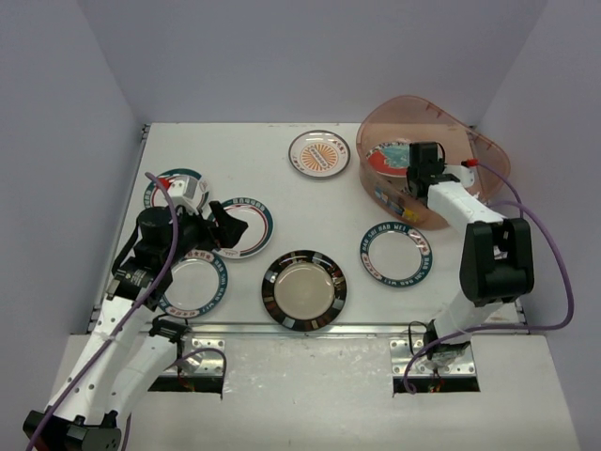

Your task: Place the plates into the plastic bin on the countertop

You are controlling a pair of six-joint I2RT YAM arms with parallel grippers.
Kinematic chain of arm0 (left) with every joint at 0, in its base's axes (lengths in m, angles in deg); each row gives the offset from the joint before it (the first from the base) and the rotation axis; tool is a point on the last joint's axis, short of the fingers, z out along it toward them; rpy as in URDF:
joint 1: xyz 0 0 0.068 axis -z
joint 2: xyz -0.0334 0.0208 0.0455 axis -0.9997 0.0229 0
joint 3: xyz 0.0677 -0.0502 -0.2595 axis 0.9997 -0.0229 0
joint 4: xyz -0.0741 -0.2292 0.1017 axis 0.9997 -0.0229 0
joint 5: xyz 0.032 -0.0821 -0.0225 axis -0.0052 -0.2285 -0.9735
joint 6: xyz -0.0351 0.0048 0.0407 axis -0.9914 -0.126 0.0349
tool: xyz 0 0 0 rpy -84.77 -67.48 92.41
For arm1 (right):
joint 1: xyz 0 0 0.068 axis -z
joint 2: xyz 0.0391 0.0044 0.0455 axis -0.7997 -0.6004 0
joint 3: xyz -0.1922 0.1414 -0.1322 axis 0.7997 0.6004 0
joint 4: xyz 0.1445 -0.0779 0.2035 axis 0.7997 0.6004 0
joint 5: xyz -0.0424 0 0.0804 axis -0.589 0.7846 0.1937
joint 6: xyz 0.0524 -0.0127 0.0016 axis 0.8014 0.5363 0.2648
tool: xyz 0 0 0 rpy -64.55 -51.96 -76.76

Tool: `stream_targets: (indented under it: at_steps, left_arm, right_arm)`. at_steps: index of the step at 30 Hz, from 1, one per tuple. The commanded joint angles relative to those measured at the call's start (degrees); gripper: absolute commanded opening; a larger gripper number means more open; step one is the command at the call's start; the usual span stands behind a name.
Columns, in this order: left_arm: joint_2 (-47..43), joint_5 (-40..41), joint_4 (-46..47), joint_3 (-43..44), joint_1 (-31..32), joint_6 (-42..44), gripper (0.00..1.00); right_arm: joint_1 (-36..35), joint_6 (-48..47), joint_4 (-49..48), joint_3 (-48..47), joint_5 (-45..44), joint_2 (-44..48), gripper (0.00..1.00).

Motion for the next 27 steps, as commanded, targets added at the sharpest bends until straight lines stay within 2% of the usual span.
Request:
stream_targets:
  at_steps: [1,3,4,5,7,8,9,10,11,16,20,22,27]
  left_arm:
    - [-1.23,-0.74,2.82,0.33,0.62,1.02,1.0]
    - [-0.97,-0.83,2.81,0.33,0.62,1.02,1.0]
    - [-0.97,-0.89,2.88,0.33,0.62,1.02,1.0]
    - [-0.93,-0.87,2.86,0.33,0.58,1.02,1.0]
    - [-0.79,-0.74,2.72,0.33,0.62,1.02,1.0]
    - [-0.86,-0.67,2.65,0.26,0.62,1.02,1.0]
    - [-0.82,-0.53,2.64,0.19,0.62,1.02,1.0]
    - [-0.79,-0.2,2.64,0.16,0.62,0.94,1.0]
    - [-0.75,0.17,2.64,0.14,0.61,0.85,1.0]
    - [0.14,0.14,2.55,0.16,0.62,0.85,1.0]
    - [0.28,0.85,2.3,0.16,0.69,0.62,1.0]
    - [0.29,1.22,2.28,0.16,0.71,0.58,1.0]
    - [1.5,1.28,1.97,0.29,0.97,0.45,1.0]
  right_arm:
    - [0.16,1.92,-7.94,-6.11,-4.77,-0.65,0.07]
    - [0.24,0.9,-7.77,-6.54,-4.6,-1.5,0.08]
    - [0.31,0.82,-7.23,-7.08,-4.06,-2.24,0.12]
    - [0.47,0.88,-6.63,-7.51,-3.23,-2.96,0.22]
    - [0.77,1.06,-4.87,-8.4,-1.18,-4.23,0.52]
    - [1.13,1.06,-3.94,-9.75,-0.45,-4.74,0.57]
    - [1.51,1.3,-1.07,-10.94,1.01,-5.67,0.77]
    - [1.85,1.41,2.01,-12.65,2.2,-6.71,0.92]
    - [2.12,1.35,4.74,-14.68,3.24,-7.63,0.99]
    - [3.76,0.45,14.64,-22.81,9.11,-12.28,0.99]
    - [4.9,2.83,27.93,-31.7,14.92,-17.99,0.99]
    - [5.57,2.85,31.61,-34.84,17.32,-20.05,0.99]
    - [6.93,2.24,39.49,-39.54,18.38,-22.04,0.99]
